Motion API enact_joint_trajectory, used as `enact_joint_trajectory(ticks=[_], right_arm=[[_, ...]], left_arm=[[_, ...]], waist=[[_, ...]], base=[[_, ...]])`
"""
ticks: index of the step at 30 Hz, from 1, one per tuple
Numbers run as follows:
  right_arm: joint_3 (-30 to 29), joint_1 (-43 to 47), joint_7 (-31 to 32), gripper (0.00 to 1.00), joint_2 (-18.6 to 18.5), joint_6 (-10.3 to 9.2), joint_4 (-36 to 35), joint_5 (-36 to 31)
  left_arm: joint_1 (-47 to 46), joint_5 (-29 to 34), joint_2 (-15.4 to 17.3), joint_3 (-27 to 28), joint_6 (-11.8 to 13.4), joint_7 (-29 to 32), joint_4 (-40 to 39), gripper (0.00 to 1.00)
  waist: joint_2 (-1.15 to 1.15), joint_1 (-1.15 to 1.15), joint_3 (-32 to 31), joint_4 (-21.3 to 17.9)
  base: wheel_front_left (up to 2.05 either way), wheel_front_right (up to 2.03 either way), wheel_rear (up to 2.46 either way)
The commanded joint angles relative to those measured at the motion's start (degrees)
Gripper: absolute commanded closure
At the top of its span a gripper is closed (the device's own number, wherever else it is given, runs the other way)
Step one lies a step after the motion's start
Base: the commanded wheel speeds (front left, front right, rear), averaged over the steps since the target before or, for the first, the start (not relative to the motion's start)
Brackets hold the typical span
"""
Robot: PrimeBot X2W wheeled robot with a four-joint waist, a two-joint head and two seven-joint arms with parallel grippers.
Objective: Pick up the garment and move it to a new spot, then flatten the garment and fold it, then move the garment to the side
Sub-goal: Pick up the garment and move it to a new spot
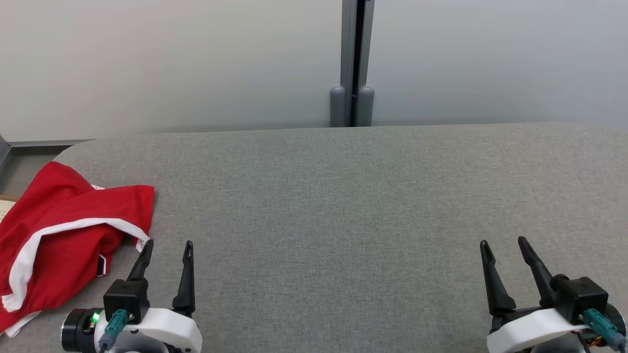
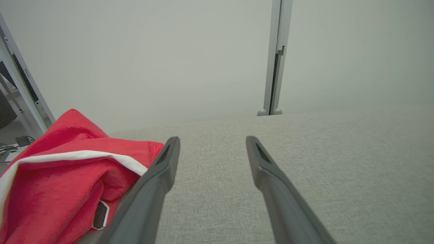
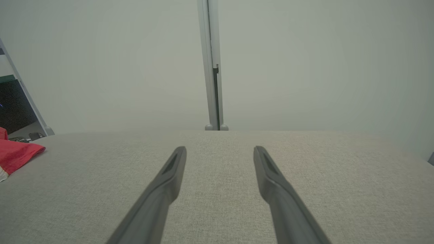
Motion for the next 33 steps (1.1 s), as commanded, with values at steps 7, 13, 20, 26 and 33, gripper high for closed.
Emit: enact_joint_trajectory(ticks=[7,13,20,26,33], right_arm=[[-0.1,0.4,0.5,0.00,-0.3,0.02,-3.1,-1.5],[0.9,0.0,1.9,0.00,-0.2,0.01,-6.1,-2.0],[2.6,-0.4,3.4,0.00,-0.7,0.01,-8.3,-2.5],[3.4,-0.4,4.1,0.00,-0.7,0.01,-8.7,-2.4],[3.4,-0.3,4.2,0.00,-0.6,0.01,-9.0,-2.5]], left_arm=[[-2.2,-0.3,0.0,0.9,-0.3,-0.1,0.0,0.00],[-3.1,-1.3,-0.1,2.4,-0.5,-0.1,-0.3,0.00],[-2.7,-2.2,-0.3,4.5,-0.9,-0.1,-0.9,0.00],[-2.3,-1.8,-0.3,5.4,-1.4,-0.1,-0.7,0.00],[-2.5,-1.4,-0.6,5.9,-1.5,-0.1,-0.2,0.00]], waist=[[0.00,0.00,0.8,6.9],[0.00,0.00,1.6,14.7],[0.00,0.00,1.8,21.6],[0.00,0.00,1.7,24.2],[0.00,0.00,1.7,24.6]], base=[[0.00,0.00,0.00],[0.00,0.00,0.00],[0.00,0.00,0.00],[0.00,0.00,0.00],[0.00,0.00,0.00]])
